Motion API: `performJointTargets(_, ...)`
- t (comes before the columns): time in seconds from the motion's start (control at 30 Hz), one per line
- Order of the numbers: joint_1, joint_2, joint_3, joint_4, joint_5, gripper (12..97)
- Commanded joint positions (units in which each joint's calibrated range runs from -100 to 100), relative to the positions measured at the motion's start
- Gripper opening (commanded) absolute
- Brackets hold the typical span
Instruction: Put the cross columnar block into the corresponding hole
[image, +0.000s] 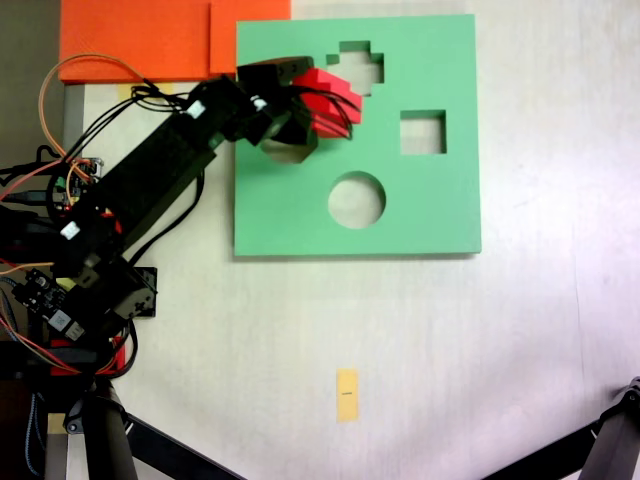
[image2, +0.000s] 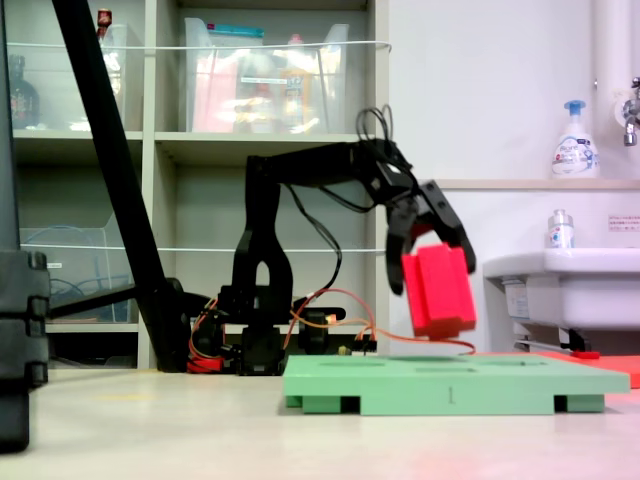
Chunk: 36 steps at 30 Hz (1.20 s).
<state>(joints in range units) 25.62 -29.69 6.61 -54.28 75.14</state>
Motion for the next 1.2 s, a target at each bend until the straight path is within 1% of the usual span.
performJointTargets(0.0,0.8,3.4,7.3,7.2,0.5,44.1)
performJointTargets(0.07,1.1,5.5,7.8,11.4,0.5,46.2)
performJointTargets(0.17,1.4,8.7,7.9,16.4,0.4,47.0)
performJointTargets(0.4,1.6,9.3,8.0,17.0,-0.1,48.3)
performJointTargets(0.47,1.3,9.2,9.0,17.0,-2.0,48.3)
performJointTargets(0.63,0.4,9.0,13.5,17.0,-11.9,48.7)
performJointTargets(0.67,0.3,9.0,13.9,16.9,-12.4,48.7)
performJointTargets(1.07,0.4,12.4,14.1,17.1,-12.6,48.7)
performJointTargets(1.17,0.8,14.6,14.5,17.4,-10.1,49.3)
